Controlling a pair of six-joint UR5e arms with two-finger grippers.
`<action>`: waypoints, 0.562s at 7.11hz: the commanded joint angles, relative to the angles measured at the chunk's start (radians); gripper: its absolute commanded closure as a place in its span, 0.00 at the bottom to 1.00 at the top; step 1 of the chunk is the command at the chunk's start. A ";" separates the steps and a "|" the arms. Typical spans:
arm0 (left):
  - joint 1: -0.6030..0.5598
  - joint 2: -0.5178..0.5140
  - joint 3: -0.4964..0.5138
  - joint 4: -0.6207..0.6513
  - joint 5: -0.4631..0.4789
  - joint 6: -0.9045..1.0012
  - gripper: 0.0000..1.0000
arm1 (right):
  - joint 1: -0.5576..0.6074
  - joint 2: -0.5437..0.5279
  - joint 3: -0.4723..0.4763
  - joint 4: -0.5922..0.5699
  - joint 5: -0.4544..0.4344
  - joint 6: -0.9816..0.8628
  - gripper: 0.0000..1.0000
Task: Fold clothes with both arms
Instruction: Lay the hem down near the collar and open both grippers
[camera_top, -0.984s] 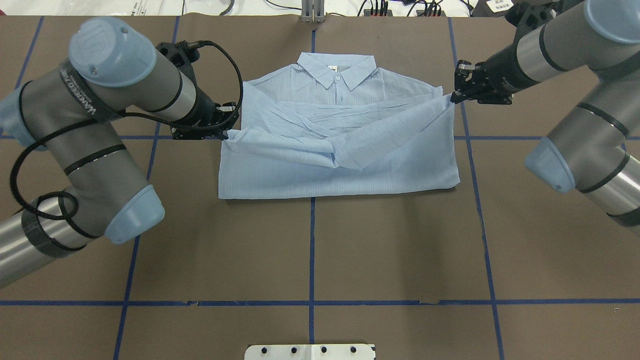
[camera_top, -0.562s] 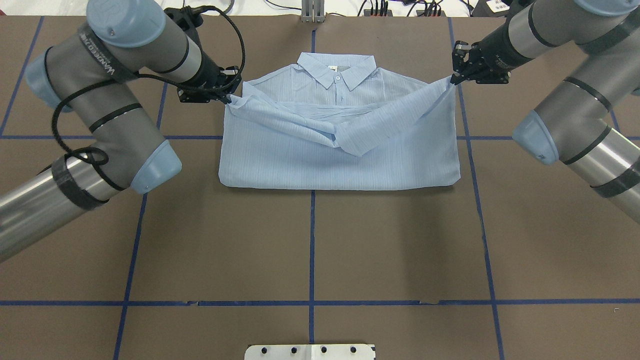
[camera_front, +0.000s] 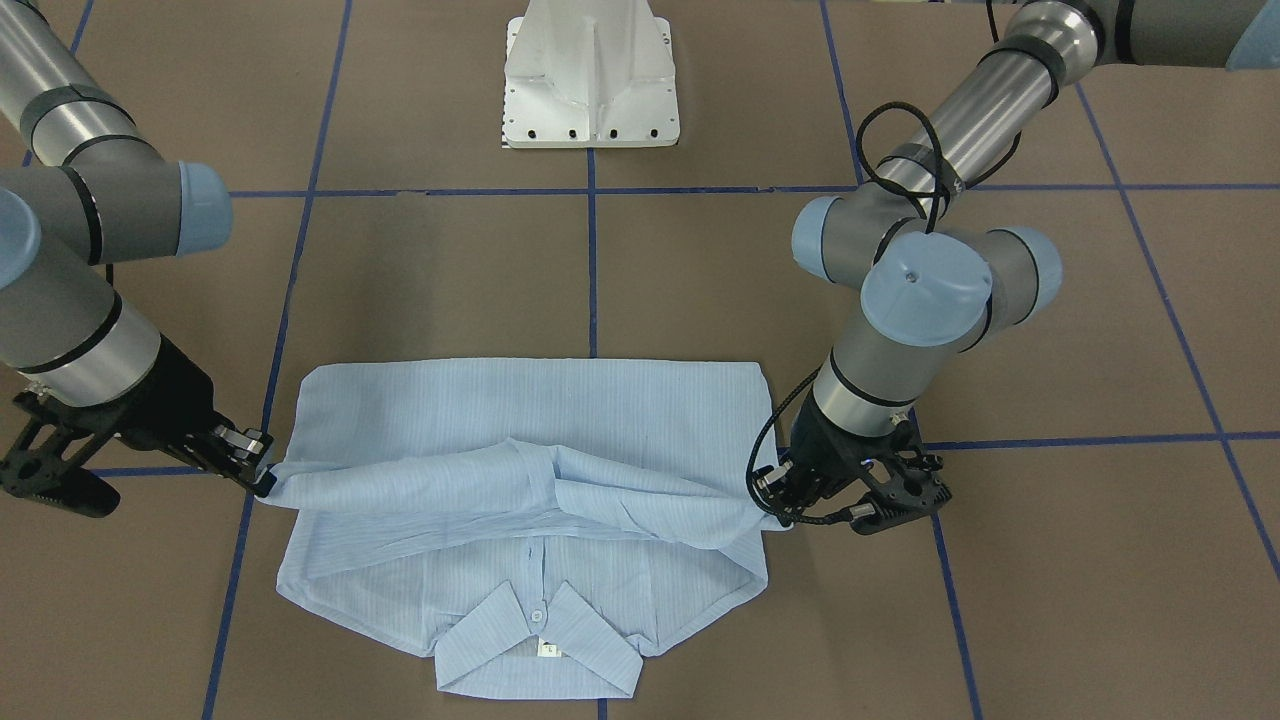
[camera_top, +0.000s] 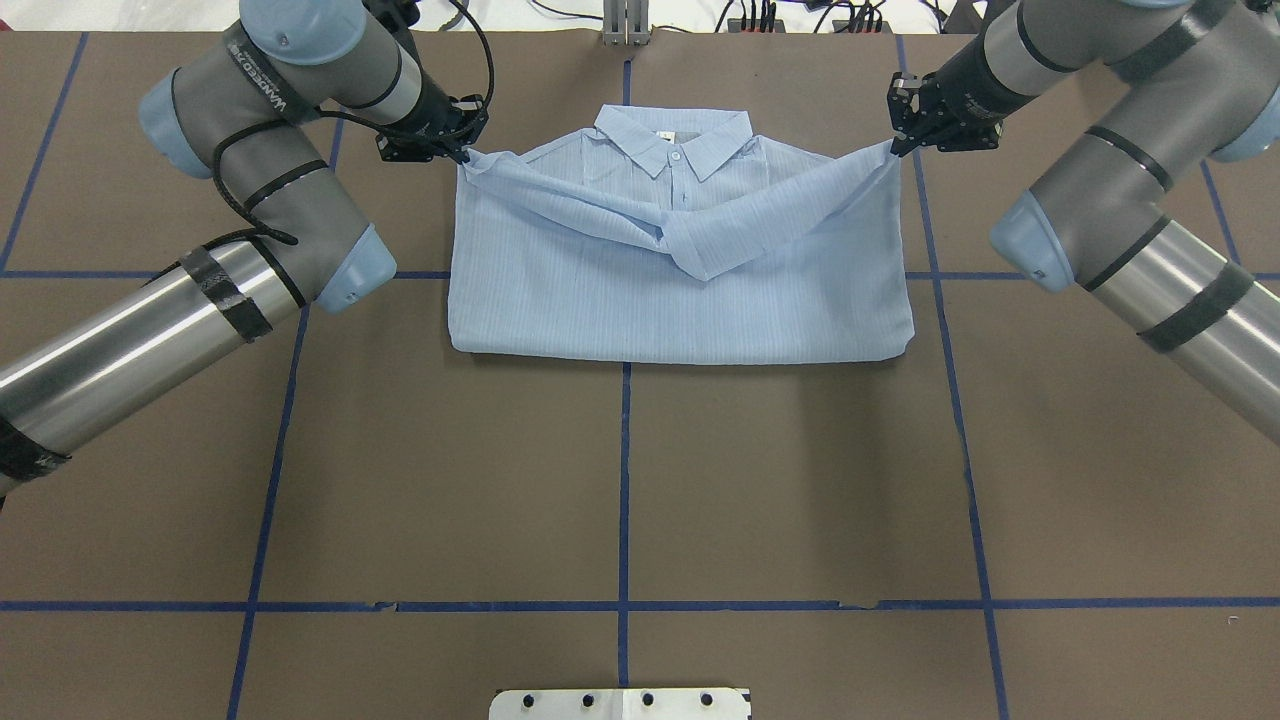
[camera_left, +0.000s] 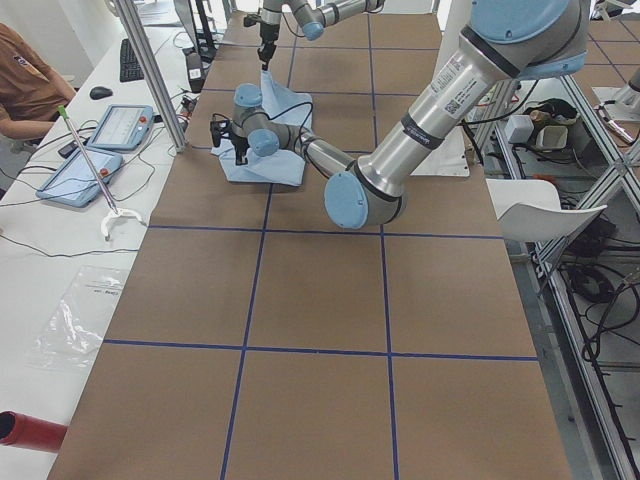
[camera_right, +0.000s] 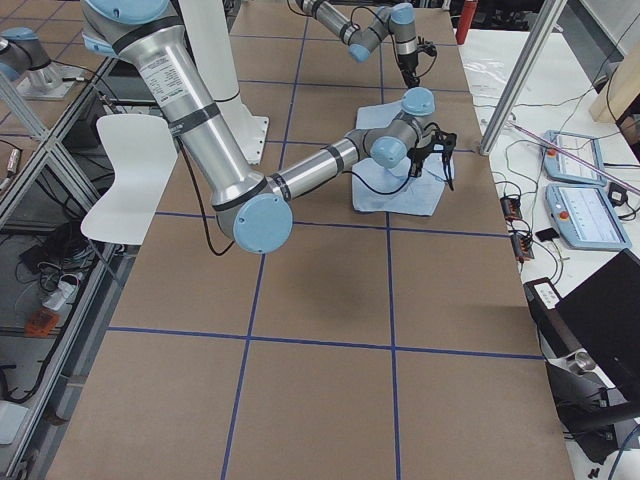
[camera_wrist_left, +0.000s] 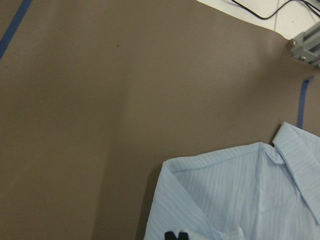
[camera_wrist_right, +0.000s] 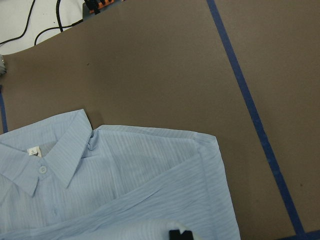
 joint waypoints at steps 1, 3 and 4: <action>0.000 -0.004 0.044 -0.035 0.004 0.000 1.00 | -0.002 0.039 -0.088 0.001 -0.002 -0.041 1.00; 0.000 -0.007 0.044 -0.035 0.004 0.000 1.00 | -0.002 0.044 -0.120 0.004 -0.004 -0.061 1.00; 0.000 -0.009 0.044 -0.044 0.006 -0.005 0.63 | -0.001 0.044 -0.120 0.006 -0.004 -0.059 0.40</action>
